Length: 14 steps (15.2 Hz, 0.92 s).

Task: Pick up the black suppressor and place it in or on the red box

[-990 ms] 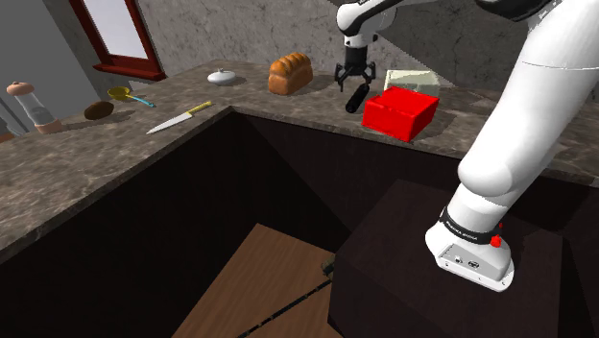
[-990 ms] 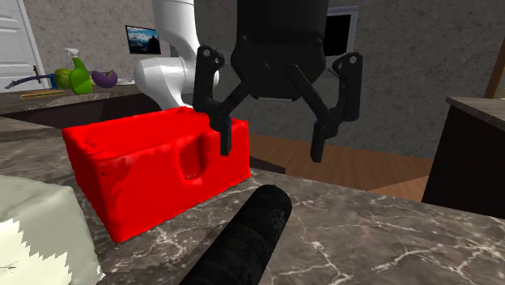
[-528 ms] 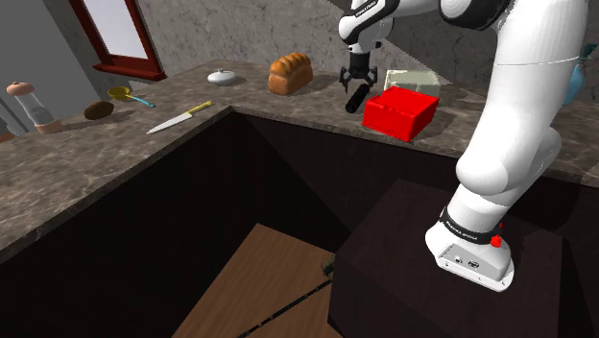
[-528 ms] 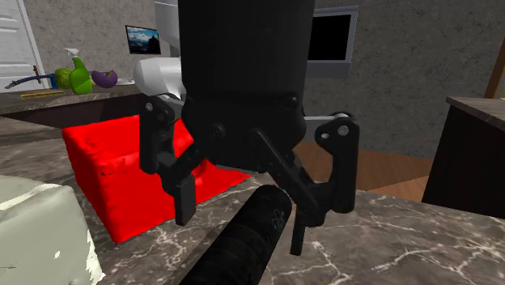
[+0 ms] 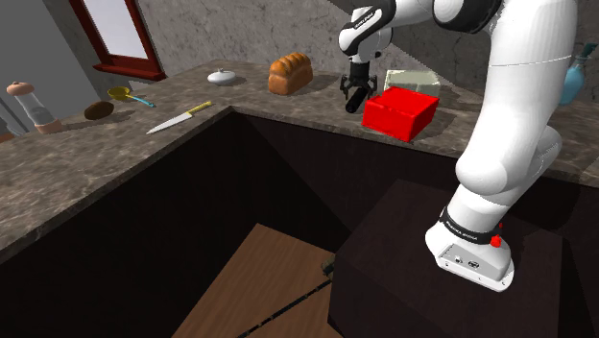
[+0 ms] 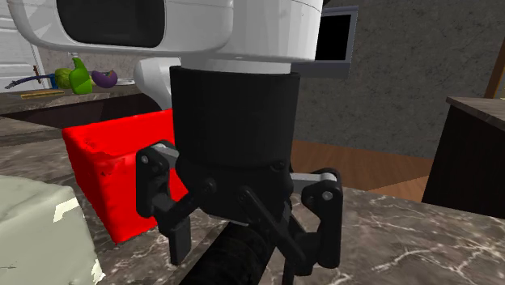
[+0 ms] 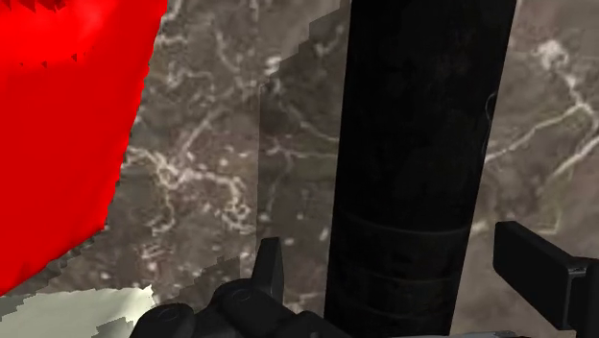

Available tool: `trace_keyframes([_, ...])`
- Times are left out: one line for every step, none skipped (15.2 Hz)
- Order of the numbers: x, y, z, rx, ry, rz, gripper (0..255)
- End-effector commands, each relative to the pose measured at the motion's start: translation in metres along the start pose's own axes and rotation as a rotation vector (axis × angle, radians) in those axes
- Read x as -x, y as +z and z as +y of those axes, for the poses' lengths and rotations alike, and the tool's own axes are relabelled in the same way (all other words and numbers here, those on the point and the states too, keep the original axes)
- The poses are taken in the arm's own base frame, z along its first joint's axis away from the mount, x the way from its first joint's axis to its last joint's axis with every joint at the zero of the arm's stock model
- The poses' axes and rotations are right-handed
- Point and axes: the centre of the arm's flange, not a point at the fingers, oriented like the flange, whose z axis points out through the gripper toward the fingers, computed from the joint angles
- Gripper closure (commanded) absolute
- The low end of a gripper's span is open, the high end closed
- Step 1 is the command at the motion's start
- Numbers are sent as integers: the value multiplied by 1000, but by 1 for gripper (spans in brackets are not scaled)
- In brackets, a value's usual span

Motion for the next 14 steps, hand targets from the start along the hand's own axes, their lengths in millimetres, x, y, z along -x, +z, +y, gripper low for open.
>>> trace_keyframes([0,2,0,0,0,0,0])
trace_keyframes([0,2,0,0,0,0,0])
trace_keyframes([0,2,0,0,0,0,0])
trace_keyframes([0,2,0,0,0,0,0])
trace_keyframes([0,2,0,0,0,0,0])
trace_keyframes([0,2,0,0,0,0,0])
trace_keyframes([0,2,0,0,0,0,0])
trace_keyframes([0,2,0,0,0,0,255])
trace_keyframes([0,2,0,0,0,0,255])
trace_keyframes([0,2,0,0,0,0,255])
trace_keyframes([0,2,0,0,0,0,255])
trace_keyframes([0,2,0,0,0,0,255])
trace_keyframes([0,2,0,0,0,0,255])
trace_keyframes([0,2,0,0,0,0,255])
